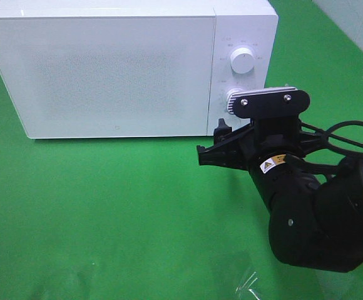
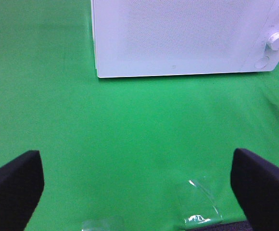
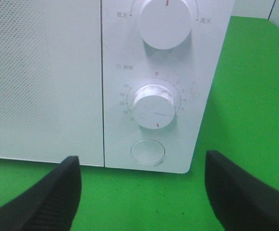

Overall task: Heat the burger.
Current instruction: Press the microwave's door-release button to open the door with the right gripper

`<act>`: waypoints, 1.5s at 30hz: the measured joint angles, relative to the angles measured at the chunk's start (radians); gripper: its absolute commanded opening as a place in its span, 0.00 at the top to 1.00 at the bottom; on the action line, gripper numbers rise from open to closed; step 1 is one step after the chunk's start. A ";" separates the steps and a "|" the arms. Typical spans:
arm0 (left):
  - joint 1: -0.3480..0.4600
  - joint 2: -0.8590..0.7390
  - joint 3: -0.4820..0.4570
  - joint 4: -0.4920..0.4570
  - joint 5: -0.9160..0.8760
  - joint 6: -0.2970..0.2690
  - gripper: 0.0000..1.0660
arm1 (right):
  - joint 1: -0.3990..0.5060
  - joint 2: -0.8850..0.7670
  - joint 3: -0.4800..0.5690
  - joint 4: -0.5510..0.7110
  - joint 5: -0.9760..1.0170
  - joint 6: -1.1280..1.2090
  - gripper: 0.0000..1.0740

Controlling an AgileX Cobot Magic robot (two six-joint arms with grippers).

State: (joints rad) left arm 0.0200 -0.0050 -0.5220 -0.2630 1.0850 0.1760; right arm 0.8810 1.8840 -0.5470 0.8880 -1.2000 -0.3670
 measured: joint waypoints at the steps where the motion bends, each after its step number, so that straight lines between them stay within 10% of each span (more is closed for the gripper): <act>1: 0.000 0.000 0.000 0.000 0.000 0.000 0.08 | 0.000 0.000 0.000 0.000 0.000 0.000 0.33; 23: 0.000 0.000 0.000 0.000 0.000 0.000 0.08 | -0.042 0.003 -0.001 -0.035 0.005 0.218 0.46; 45: 0.000 0.000 0.000 0.000 0.000 0.000 0.08 | -0.042 0.003 -0.001 -0.105 0.016 1.550 1.00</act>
State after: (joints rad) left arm 0.0200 -0.0050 -0.5220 -0.2630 1.0850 0.1760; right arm 0.8390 1.8870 -0.5480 0.7830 -1.1840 1.1830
